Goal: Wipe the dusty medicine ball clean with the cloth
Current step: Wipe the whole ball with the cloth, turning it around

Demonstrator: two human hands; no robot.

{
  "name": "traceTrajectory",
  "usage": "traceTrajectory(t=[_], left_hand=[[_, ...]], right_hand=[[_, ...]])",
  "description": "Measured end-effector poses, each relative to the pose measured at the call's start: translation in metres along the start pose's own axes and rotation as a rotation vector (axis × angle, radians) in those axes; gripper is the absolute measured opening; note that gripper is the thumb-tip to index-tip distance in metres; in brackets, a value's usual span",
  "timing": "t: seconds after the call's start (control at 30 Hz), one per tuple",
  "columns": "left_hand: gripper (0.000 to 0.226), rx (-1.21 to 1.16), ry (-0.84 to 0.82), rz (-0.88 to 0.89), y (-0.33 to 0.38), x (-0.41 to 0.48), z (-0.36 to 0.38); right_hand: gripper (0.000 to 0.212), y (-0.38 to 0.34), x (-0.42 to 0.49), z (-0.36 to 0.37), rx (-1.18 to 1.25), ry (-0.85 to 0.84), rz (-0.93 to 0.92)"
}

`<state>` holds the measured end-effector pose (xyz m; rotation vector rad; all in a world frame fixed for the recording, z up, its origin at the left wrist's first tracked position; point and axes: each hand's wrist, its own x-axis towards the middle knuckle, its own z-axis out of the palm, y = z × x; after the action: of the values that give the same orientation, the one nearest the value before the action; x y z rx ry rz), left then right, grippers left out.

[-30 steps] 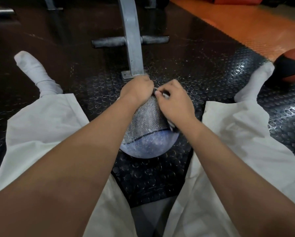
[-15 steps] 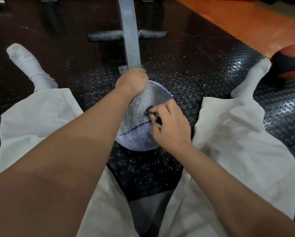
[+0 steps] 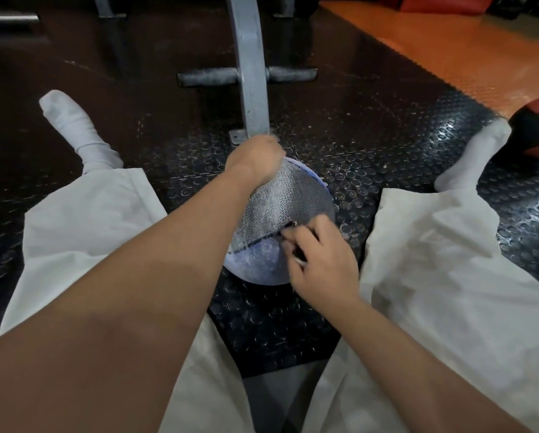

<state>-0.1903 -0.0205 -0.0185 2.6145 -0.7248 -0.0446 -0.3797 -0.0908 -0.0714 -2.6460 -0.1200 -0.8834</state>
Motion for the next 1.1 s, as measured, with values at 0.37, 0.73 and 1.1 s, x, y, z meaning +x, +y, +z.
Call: traceTrajectory(t=[0.37, 0.73, 1.1], left_hand=[[0.027, -0.266, 0.037, -0.198, 0.005, -0.02, -0.005], [0.031, -0.31, 0.035, -0.212, 0.009, -0.022, -0.004], [0.031, -0.347, 0.081, -0.252, 0.012, -0.028, -0.008]], right_hand=[[0.015, 0.013, 0.111, -0.001, 0.035, -0.154, 0.299], [0.018, 0.002, 0.036, -0.005, 0.027, 0.028, 0.063], [0.011, 0.005, 0.074, -0.009, 0.272, -0.043, 0.346]])
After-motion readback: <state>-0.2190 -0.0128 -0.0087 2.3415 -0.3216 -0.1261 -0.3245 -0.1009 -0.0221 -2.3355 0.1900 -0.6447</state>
